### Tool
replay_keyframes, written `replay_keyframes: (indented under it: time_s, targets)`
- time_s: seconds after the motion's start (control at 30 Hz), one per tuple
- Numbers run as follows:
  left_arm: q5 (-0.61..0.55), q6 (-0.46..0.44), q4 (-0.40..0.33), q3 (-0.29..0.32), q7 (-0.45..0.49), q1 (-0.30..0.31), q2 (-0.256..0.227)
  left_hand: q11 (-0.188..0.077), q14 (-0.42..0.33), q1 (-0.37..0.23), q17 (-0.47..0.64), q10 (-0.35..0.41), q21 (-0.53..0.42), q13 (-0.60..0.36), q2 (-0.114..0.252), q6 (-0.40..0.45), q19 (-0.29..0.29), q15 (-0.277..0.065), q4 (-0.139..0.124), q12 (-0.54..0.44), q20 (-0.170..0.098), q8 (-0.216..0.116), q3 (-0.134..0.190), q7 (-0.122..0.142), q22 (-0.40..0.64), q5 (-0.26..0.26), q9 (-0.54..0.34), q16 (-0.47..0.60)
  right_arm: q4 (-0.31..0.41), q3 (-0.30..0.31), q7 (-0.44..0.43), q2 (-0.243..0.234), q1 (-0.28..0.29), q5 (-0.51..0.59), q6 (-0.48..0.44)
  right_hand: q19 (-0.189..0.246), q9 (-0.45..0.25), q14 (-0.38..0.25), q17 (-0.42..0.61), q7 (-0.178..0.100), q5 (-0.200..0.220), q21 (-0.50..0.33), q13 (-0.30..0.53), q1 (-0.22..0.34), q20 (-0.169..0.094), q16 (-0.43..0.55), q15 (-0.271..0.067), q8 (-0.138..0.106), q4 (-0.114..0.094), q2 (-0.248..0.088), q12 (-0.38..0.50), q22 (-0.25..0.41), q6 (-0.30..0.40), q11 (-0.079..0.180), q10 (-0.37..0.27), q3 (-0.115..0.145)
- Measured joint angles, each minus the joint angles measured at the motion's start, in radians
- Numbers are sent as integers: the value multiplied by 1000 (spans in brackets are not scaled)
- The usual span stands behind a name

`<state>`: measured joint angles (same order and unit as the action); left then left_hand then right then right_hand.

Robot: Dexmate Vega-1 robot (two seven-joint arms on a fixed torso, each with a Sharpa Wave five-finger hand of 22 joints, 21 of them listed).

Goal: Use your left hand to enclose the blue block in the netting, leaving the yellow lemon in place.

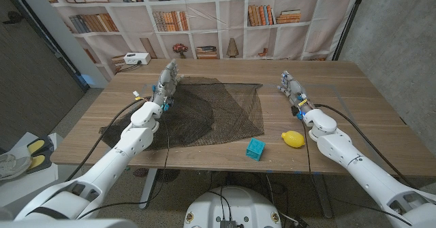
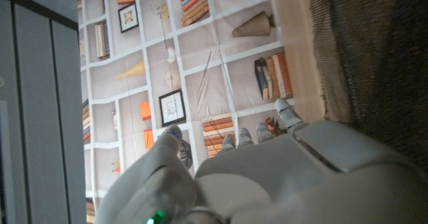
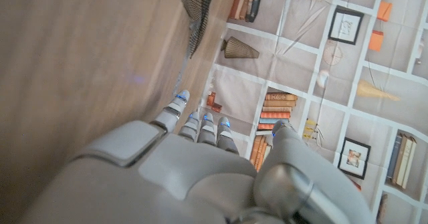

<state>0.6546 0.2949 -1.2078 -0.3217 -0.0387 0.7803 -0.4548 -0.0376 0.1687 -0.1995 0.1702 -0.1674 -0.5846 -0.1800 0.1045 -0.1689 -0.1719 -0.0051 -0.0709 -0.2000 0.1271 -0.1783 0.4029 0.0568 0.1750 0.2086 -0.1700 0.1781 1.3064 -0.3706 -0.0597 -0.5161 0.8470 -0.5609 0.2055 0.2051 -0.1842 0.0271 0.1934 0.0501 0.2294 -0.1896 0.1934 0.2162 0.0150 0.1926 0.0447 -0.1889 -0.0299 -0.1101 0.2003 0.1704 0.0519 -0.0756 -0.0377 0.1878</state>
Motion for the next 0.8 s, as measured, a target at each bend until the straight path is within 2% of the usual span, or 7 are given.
replay_keyframes:
  time_s: [0.03,0.07,0.2,0.33,0.43,0.53,0.8]
  targets:
    - [71,92,26,5,-89,-8,8,0,0,0,0,0,0,0,0,0,0,0,0,0,0,0,0,0,0,0,0,0,91,-1,-26,-18,80,22,-16,0,0,0,0,0,0,0,0,3,0,0,0,0,0,-3,0,0,0,0,0,0]
    - [84,118,42,8,-124,-14,12,0,0,0,0,0,0,0,0,0,0,0,0,0,0,0,0,0,0,0,0,0,126,-1,-47,-22,111,37,-27,0,0,0,0,0,0,0,0,4,0,0,0,0,0,-4,0,0,0,0,0,0]
    - [99,172,122,16,-200,-33,25,0,7,-4,0,0,0,0,-4,-4,0,10,0,-4,0,0,0,4,0,0,0,6,225,1,-137,-31,197,81,-49,8,0,0,0,0,0,0,0,4,-4,0,0,0,0,-4,0,0,0,0,0,0]
    - [92,213,176,16,-241,-50,33,-6,-27,-10,0,16,0,-2,-11,28,-2,50,11,-11,20,-14,-11,39,5,0,0,16,373,8,-229,-43,291,114,-61,13,0,0,0,5,0,0,0,4,1,4,0,-7,0,-4,0,0,6,-7,-7,0]
    - [73,225,185,9,-240,-57,32,-7,-92,-5,4,55,4,-4,-22,63,-2,85,21,-23,49,-14,-13,52,5,0,0,32,440,15,-252,-51,318,122,-60,23,0,-15,0,-1,0,-10,0,7,6,8,3,-15,0,0,6,0,37,-13,-16,0]
    - [43,229,185,-4,-226,-62,28,-8,-120,-6,5,75,4,-4,-28,80,2,100,24,-28,56,-14,-16,58,5,0,0,34,479,24,-260,-58,334,127,-46,50,0,-45,-2,-19,0,-14,0,7,4,15,-5,-24,0,1,14,0,74,-7,-46,0]
    - [-56,197,101,-55,-146,-66,-1,-8,-126,-10,5,93,8,-9,-32,110,7,100,34,-31,61,-22,-17,63,5,-5,0,34,463,54,-205,-79,330,110,49,88,0,-80,-3,-41,0,-22,0,9,-5,15,-17,-33,12,13,23,0,124,-3,-83,4]
